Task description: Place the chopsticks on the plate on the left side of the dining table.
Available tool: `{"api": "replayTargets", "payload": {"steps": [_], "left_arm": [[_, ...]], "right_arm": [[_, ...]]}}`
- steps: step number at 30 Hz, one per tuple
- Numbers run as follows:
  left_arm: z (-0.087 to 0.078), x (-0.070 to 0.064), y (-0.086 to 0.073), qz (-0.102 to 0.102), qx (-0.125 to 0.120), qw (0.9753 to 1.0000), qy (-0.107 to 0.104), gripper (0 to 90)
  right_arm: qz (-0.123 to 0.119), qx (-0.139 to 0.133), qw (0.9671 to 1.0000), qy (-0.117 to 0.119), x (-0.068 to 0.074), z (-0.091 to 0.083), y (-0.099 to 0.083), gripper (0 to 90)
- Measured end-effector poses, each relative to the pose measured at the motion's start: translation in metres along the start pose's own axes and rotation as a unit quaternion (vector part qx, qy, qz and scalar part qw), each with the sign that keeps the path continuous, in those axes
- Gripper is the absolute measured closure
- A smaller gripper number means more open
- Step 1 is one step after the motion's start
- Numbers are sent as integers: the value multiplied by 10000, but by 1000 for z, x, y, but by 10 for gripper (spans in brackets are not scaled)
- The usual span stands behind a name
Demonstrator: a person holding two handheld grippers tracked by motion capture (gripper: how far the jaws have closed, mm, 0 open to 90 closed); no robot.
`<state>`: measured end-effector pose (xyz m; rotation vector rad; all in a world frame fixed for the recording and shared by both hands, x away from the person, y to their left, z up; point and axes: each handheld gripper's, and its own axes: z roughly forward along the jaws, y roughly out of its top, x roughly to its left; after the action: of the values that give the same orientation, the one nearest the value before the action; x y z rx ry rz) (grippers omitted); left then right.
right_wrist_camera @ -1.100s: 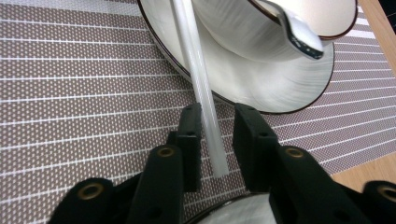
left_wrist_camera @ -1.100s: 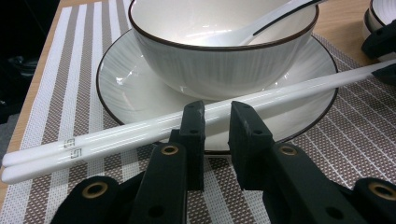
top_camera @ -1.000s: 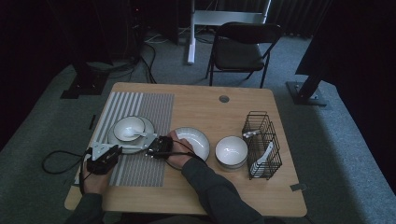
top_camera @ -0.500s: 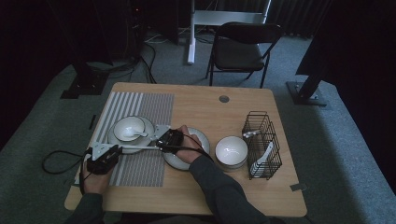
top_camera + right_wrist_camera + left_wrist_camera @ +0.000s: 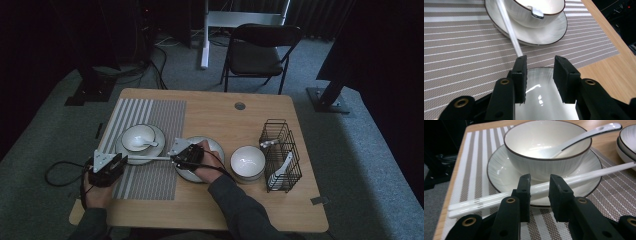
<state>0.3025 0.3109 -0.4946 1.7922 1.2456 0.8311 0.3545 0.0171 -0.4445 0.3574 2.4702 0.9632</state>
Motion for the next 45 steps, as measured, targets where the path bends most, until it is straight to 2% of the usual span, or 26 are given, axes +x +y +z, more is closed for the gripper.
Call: {"api": "replayTargets", "payload": {"steps": [7, 15, 31, 45], "left_arm": [[-9, 5, -2, 52, 22, 9999, 107, 700], [-16, 9, -13, -39, 75, 9998, 172, 697], [-21, 12, -27, -152, 170, 9995, 228, 696], [-22, 11, -34, -200, 249, 9992, 248, 694]], "right_arm": [[97, -133, 9999, 3, 7, -14, -11, 601], [126, -144, 9998, 25, 17, -22, -25, 589], [359, -130, 9993, 60, 26, -20, -40, 569], [503, -119, 9986, 83, 28, -18, -50, 561]]}}
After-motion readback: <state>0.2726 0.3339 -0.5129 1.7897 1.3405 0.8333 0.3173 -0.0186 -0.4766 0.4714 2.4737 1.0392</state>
